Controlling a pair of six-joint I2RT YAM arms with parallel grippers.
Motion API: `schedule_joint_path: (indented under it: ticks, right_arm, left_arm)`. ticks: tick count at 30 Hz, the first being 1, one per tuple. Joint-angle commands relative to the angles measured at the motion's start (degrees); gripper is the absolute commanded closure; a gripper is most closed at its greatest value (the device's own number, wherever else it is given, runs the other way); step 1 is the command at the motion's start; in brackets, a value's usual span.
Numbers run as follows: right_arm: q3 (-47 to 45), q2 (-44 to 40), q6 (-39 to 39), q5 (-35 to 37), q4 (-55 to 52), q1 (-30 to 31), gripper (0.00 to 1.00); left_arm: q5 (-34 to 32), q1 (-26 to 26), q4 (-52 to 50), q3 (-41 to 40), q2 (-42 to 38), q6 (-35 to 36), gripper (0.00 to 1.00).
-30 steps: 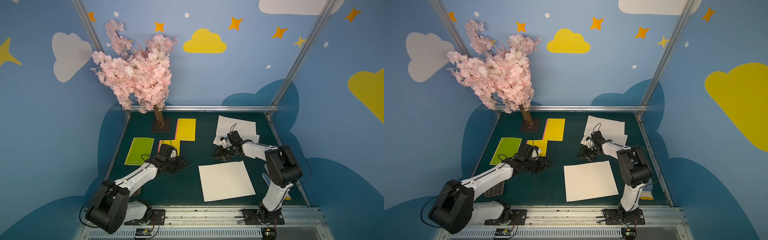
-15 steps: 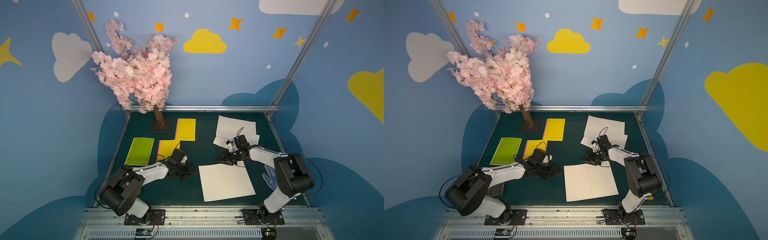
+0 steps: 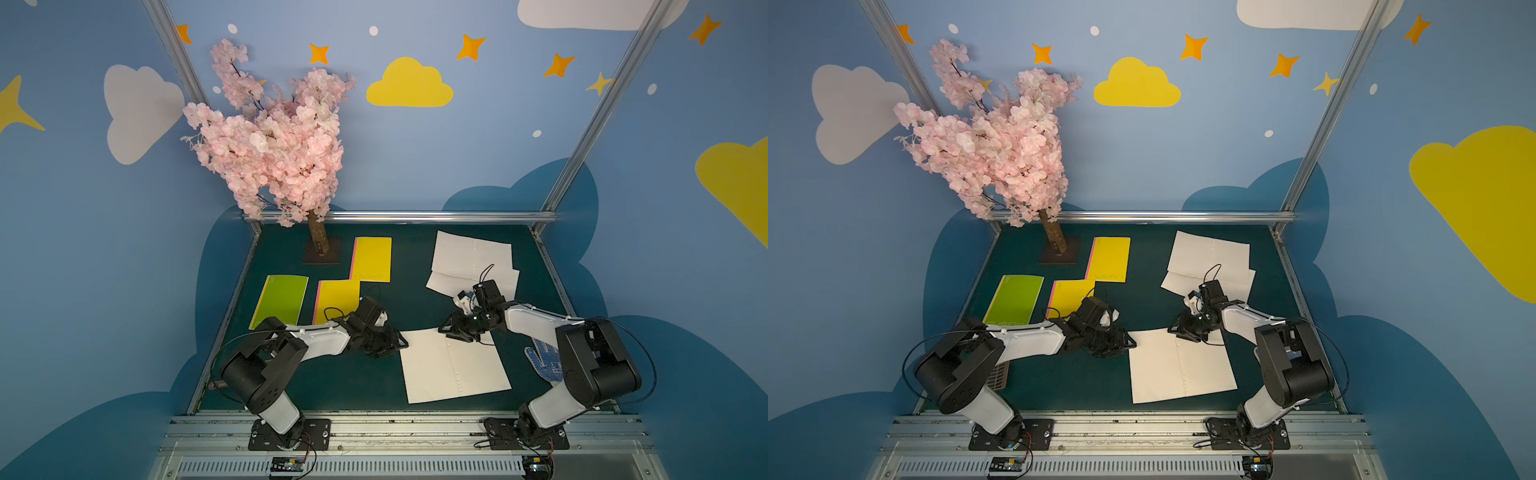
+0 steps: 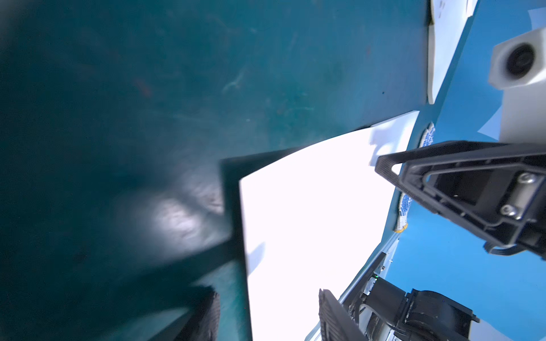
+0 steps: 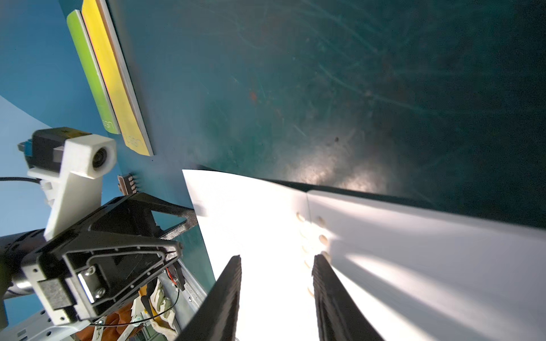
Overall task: Close the notebook
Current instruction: Close the notebook at the center of the board.
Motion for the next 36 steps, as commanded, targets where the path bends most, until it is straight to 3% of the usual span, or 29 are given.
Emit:
schedule_joint_path:
  ticks: [1, 13, 18, 24, 36]
  right_arm:
    - [-1.19, -2.15, -0.42, 0.56, -0.27, -0.54, 0.58]
    - [-5.50, -2.54, 0.56, 0.16, 2.43, -0.88, 0.58]
    - [-5.38, -2.86, 0.66, -0.08, 2.87, -0.81, 0.58]
    - [-4.52, -3.21, 0.45, 0.17, 2.28, -0.81, 0.58]
    - [1.74, -2.27, -1.19, -0.08, -0.35, -0.81, 0.57]
  left_arm:
    - [0.54, -1.28, 0.32, 0.50, 2.91, -0.72, 0.46]
    - [1.80, -2.16, 4.46, 0.46, 2.64, -2.08, 0.59]
    - [1.37, -2.15, 2.98, 0.99, 2.04, -1.35, 0.78]
    - [1.14, -2.15, 1.95, 1.02, 1.54, -0.89, 0.91]
    - [-0.37, 1.62, -10.07, 4.17, -1.59, 6.23, 0.97]
